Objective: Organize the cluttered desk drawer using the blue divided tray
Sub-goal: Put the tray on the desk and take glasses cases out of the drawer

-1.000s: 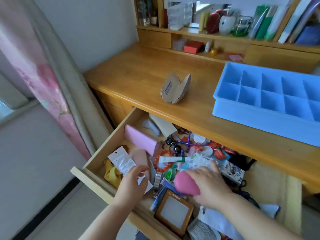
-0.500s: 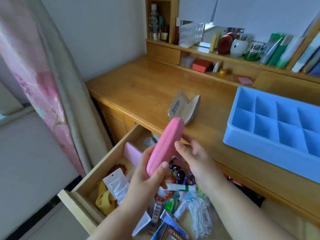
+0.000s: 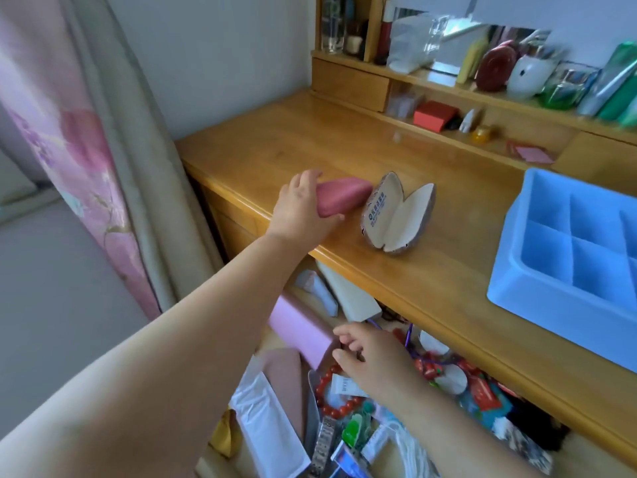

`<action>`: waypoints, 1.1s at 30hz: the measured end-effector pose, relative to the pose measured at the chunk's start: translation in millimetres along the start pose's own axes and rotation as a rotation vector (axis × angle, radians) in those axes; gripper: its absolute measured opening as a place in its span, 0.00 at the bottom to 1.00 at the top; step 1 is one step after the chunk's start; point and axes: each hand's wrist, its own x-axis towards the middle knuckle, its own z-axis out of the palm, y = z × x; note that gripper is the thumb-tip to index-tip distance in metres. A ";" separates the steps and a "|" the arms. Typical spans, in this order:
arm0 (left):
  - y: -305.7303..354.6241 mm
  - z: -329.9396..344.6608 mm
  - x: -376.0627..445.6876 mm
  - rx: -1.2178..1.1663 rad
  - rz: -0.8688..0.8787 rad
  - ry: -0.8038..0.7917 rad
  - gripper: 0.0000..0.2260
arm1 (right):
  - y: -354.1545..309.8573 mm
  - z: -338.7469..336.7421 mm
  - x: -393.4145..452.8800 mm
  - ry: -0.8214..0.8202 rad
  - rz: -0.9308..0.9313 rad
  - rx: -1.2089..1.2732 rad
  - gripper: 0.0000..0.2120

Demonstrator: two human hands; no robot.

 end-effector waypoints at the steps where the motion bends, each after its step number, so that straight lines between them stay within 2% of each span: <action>1: -0.2 2.8 -1.7 -0.047 -0.008 -0.053 0.37 | -2.4 6.1 8.0 0.014 -0.001 -0.039 0.19; 3: -3.7 3.0 -16.4 -0.151 -0.013 -0.060 0.37 | -8.2 17.8 23.0 0.012 0.018 -0.123 0.22; 7: -26.1 -4.3 -79.4 -0.237 -0.017 0.122 0.26 | -14.3 39.1 38.7 -0.029 0.068 -0.432 0.19; 9: -41.6 -4.1 -115.4 -0.216 -0.063 0.076 0.22 | -12.1 45.4 41.2 0.016 0.051 -0.590 0.17; 11: -55.1 -0.4 -146.4 -0.141 -0.146 -0.039 0.19 | -11.4 41.0 40.5 0.076 0.053 -0.589 0.16; 15: -67.5 6.4 -178.8 0.038 -0.249 -0.226 0.11 | -18.6 7.2 19.8 0.139 0.107 -0.350 0.17; 19: -65.7 10.0 -182.2 0.283 -0.248 -0.408 0.19 | -23.6 -33.2 -23.0 0.174 0.142 -0.157 0.19; 21: -64.9 11.8 -182.4 0.432 -0.231 -0.549 0.28 | -30.1 -46.1 -42.5 0.126 0.191 0.189 0.19; 23: -62.5 12.9 -181.6 0.479 -0.255 -0.660 0.33 | -34.6 -53.3 -54.6 0.127 0.211 0.645 0.19; 25: -60.1 14.3 -179.1 0.451 -0.310 -0.710 0.35 | -40.8 -61.2 -58.8 0.175 0.205 1.091 0.22; 27: -58.8 13.9 -176.6 0.447 -0.324 -0.746 0.35 | -53.2 -73.3 -54.5 0.207 0.199 1.365 0.23; 29: -60.1 11.5 -174.0 0.471 -0.325 -0.790 0.35 | -67.2 -89.4 -42.2 0.228 0.191 1.376 0.25; 31: -65.8 7.8 -169.4 0.487 -0.331 -0.844 0.34 | -78.9 -107.9 -24.5 0.337 0.202 1.219 0.25; 33: -75.0 1.6 -163.2 0.436 -0.312 -0.903 0.28 | -82.2 -129.0 -1.9 0.471 0.203 1.013 0.20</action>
